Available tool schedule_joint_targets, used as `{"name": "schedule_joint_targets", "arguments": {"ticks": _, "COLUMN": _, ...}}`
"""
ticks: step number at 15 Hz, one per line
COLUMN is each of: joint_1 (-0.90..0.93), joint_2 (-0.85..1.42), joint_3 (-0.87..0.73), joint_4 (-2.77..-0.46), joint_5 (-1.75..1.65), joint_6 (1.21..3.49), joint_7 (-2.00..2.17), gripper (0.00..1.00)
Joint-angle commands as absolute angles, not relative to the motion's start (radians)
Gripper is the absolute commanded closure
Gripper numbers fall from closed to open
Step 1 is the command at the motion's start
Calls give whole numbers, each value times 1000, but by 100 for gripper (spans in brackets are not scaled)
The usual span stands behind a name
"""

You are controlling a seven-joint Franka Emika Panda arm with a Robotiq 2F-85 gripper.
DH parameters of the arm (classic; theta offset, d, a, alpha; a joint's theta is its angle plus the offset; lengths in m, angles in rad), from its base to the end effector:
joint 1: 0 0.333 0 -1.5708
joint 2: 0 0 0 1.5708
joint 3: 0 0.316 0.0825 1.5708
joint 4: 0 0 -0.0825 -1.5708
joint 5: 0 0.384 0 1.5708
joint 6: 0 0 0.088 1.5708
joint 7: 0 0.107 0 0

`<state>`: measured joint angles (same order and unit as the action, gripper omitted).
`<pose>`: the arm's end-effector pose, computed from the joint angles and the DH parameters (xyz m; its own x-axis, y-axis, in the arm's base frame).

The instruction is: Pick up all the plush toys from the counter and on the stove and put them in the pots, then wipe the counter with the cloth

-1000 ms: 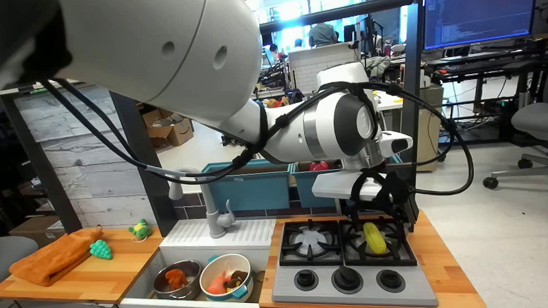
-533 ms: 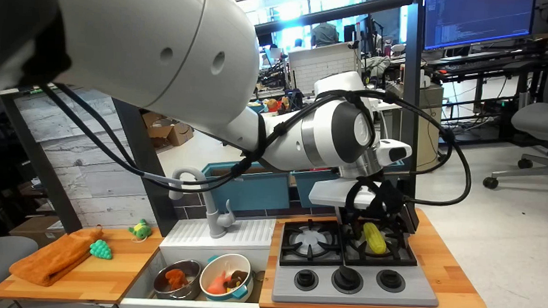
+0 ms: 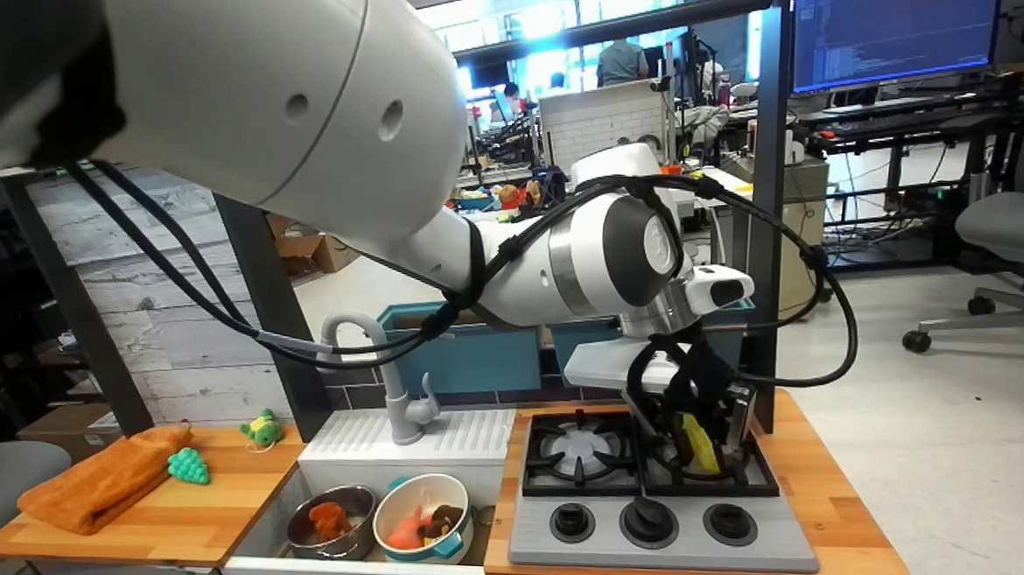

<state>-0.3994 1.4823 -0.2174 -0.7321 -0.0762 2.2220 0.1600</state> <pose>0.6726 -0.3781 0.0178 0.8640 -0.5017 0.0418 -0.4931 -0.8268 0.2706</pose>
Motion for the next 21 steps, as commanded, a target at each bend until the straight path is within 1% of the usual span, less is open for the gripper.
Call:
{"name": "schedule_joint_targets", "arguments": {"ticks": 1, "joint_1": -395, "joint_2": 1503, "joint_3": -242, "joint_4": -694, "joint_5": -89, "joint_6": 2195, "joint_7": 187, "gripper": 88}}
{"name": "schedule_joint_targets", "arguments": {"ticks": 2, "joint_1": -398, "joint_2": 1502, "joint_3": -240, "joint_4": -697, "joint_5": -87, "joint_6": 2187, "joint_7": 185, "gripper": 94}}
{"name": "schedule_joint_targets", "arguments": {"ticks": 3, "joint_1": -399, "joint_2": 1500, "joint_3": -239, "joint_4": -702, "joint_5": -86, "joint_6": 2180, "joint_7": 186, "gripper": 96}}
{"name": "schedule_joint_targets", "arguments": {"ticks": 4, "joint_1": -399, "joint_2": 1500, "joint_3": -241, "joint_4": -705, "joint_5": -88, "joint_6": 2174, "joint_7": 188, "gripper": 94}}
{"name": "schedule_joint_targets", "arguments": {"ticks": 5, "joint_1": -399, "joint_2": 1499, "joint_3": -242, "joint_4": -706, "joint_5": -89, "joint_6": 2169, "joint_7": 191, "gripper": 99}}
{"name": "schedule_joint_targets", "arguments": {"ticks": 6, "joint_1": -399, "joint_2": 1497, "joint_3": -242, "joint_4": -706, "joint_5": -89, "joint_6": 2170, "joint_7": 189, "gripper": 100}}
{"name": "schedule_joint_targets", "arguments": {"ticks": 12, "joint_1": -392, "joint_2": 1503, "joint_3": -239, "joint_4": -649, "joint_5": -88, "joint_6": 2188, "joint_7": 173, "gripper": 100}}
{"name": "schedule_joint_targets", "arguments": {"ticks": 16, "joint_1": -369, "joint_2": 1396, "joint_3": -198, "joint_4": -754, "joint_5": -74, "joint_6": 2173, "joint_7": 72, "gripper": 100}}
{"name": "schedule_joint_targets", "arguments": {"ticks": 18, "joint_1": -351, "joint_2": 1329, "joint_3": -174, "joint_4": -830, "joint_5": -74, "joint_6": 2186, "joint_7": 4, "gripper": 87}}
{"name": "schedule_joint_targets", "arguments": {"ticks": 19, "joint_1": -342, "joint_2": 1291, "joint_3": -157, "joint_4": -875, "joint_5": -73, "joint_6": 2186, "joint_7": -39, "gripper": 84}}
{"name": "schedule_joint_targets", "arguments": {"ticks": 20, "joint_1": -333, "joint_2": 1249, "joint_3": -139, "joint_4": -929, "joint_5": -74, "joint_6": 2180, "joint_7": -92, "gripper": 91}}
{"name": "schedule_joint_targets", "arguments": {"ticks": 21, "joint_1": -323, "joint_2": 1212, "joint_3": -125, "joint_4": -980, "joint_5": -76, "joint_6": 2179, "joint_7": -130, "gripper": 95}}
